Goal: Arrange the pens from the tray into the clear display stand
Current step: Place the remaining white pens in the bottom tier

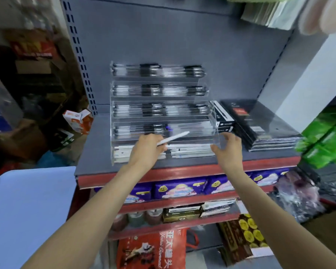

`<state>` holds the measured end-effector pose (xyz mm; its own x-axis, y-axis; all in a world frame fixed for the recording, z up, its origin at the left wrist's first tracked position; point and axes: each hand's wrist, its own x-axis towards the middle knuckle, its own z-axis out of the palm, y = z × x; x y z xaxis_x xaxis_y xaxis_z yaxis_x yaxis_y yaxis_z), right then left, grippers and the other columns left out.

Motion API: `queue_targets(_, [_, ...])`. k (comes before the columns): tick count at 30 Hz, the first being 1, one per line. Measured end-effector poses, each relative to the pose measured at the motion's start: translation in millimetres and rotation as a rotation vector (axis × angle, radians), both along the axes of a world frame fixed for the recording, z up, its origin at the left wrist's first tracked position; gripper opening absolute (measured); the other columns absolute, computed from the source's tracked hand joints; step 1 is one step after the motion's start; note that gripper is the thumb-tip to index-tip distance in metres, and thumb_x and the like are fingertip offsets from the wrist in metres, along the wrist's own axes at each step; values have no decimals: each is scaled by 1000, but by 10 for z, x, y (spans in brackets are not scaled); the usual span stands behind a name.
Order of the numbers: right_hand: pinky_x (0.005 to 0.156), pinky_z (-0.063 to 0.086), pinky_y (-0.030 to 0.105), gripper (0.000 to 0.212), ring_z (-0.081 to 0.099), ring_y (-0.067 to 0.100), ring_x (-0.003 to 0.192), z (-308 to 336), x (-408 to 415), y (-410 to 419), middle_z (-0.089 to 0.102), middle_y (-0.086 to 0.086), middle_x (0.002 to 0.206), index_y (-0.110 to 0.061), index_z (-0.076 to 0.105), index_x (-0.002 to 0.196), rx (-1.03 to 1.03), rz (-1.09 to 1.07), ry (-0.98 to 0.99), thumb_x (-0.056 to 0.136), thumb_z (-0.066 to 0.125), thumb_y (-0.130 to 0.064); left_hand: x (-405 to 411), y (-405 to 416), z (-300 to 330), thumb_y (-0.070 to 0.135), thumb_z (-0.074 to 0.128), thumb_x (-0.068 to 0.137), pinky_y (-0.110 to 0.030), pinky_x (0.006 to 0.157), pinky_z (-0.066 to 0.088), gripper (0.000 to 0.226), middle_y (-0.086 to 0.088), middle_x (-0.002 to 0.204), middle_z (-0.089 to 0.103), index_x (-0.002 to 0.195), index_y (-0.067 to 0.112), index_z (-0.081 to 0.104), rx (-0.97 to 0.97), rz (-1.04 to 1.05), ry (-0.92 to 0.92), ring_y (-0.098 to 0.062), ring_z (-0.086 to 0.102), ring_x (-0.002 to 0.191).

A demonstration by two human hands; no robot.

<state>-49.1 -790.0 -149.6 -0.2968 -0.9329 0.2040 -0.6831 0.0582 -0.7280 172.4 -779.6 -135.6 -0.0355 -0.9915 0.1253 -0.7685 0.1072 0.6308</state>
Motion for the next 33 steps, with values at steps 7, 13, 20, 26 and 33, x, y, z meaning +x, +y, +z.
queue_targets(7, [72, 35, 15, 37, 61, 20, 101, -49, -169, -67, 66, 7, 112, -10, 52, 126, 63, 138, -93, 89, 56, -7, -256, -71, 19, 21, 63, 88, -33, 67, 46, 13, -8, 79, 60, 93, 13, 71, 5, -10, -54, -24, 56, 71])
queue_targets(13, [78, 40, 21, 35, 61, 20, 97, -47, -234, -104, 65, 9, 110, -8, 53, 123, 85, 176, -101, 89, 59, -11, -360, -104, 19, 17, 61, 90, -34, 69, 48, 13, -6, 82, 60, 94, 14, 72, -35, -15, -121, -26, 58, 76])
queue_targets(20, [74, 37, 26, 39, 56, 26, 88, -79, -156, -227, 58, 17, 114, -5, 47, 119, 128, 140, -44, 87, 64, -20, -391, -119, -14, 17, 57, 91, -34, 68, 47, 15, -7, 92, 56, 97, 16, 70, -56, 21, -193, -27, 58, 84])
queue_targets(26, [82, 37, 28, 47, 50, 28, 101, -51, -93, -170, 46, 19, 124, -5, 41, 125, 95, 96, -30, 87, 65, -16, -280, -35, 6, 35, 53, 93, -35, 73, 47, 24, 0, 93, 53, 110, 18, 60, -107, -19, -74, -19, 53, 81])
queue_targets(33, [90, 38, 22, 48, 48, 20, 112, 123, 415, 61, 42, 7, 127, -16, 41, 135, -173, 387, 144, 90, 58, -13, 376, 132, -7, 17, 43, 98, -20, 73, 31, 31, 6, 88, 43, 126, 17, 55, -164, -95, -88, -12, 48, 79])
